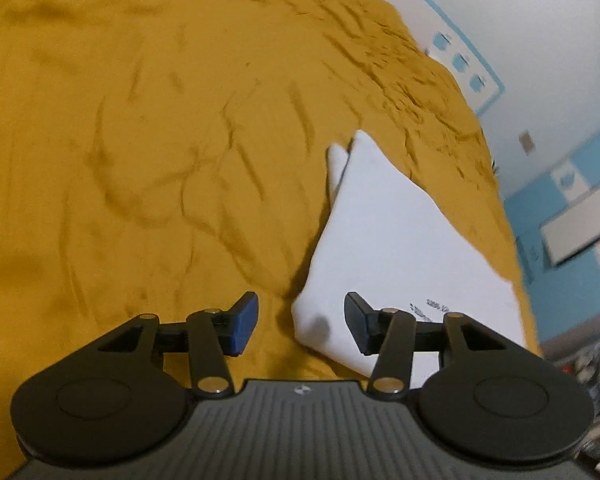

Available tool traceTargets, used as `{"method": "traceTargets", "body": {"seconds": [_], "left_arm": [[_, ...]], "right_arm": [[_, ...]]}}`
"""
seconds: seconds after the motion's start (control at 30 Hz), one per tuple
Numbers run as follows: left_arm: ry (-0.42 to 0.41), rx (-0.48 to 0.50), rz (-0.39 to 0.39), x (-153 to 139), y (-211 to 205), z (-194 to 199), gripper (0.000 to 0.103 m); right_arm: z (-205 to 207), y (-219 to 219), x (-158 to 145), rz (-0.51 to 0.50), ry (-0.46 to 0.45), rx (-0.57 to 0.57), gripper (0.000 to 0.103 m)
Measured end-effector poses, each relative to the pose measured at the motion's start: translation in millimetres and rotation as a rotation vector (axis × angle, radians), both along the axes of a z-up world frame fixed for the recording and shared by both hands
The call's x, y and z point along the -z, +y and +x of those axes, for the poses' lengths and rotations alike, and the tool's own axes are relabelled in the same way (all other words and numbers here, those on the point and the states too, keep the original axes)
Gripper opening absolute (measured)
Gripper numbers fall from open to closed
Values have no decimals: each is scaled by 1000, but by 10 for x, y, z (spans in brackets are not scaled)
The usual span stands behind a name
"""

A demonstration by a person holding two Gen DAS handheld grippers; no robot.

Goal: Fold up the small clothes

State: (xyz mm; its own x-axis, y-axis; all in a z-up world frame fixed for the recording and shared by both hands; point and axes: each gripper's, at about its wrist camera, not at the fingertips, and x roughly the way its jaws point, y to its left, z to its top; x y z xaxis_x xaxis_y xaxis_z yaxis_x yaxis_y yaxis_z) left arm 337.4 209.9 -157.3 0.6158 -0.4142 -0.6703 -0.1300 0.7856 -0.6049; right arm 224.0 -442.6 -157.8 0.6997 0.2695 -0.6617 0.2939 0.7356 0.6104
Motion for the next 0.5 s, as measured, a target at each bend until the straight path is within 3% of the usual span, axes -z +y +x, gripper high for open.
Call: {"method": "traceTargets", "body": {"seconds": [0.07, 0.13, 0.17, 0.2, 0.27, 0.33, 0.4, 0.5], "left_arm": [[18, -28, -35, 101, 8, -1, 57], [28, -50, -69, 178, -12, 17, 47], [25, -55, -82, 187, -23, 34, 25], [19, -55, -96, 172, -20, 49, 8], [-27, -49, -82, 33, -11, 53, 7], [-70, -4, -9, -176, -45, 67, 7], [-76, 46, 101, -285, -140, 81, 7], [-12, 68, 212, -125, -246, 136, 7]], "right_arm": [[6, -35, 121, 81, -1, 39, 41], [37, -63, 238, 148, 10, 87, 37], [35, -79, 289, 182, 8, 109, 20], [37, -92, 286, 192, 4, 125, 11], [-21, -100, 156, 169, -41, 126, 4], [-57, -63, -53, 96, -74, 86, 3], [-29, -6, -144, 13, -46, 46, 2], [4, 22, 49, -44, 51, 37, 1]]}}
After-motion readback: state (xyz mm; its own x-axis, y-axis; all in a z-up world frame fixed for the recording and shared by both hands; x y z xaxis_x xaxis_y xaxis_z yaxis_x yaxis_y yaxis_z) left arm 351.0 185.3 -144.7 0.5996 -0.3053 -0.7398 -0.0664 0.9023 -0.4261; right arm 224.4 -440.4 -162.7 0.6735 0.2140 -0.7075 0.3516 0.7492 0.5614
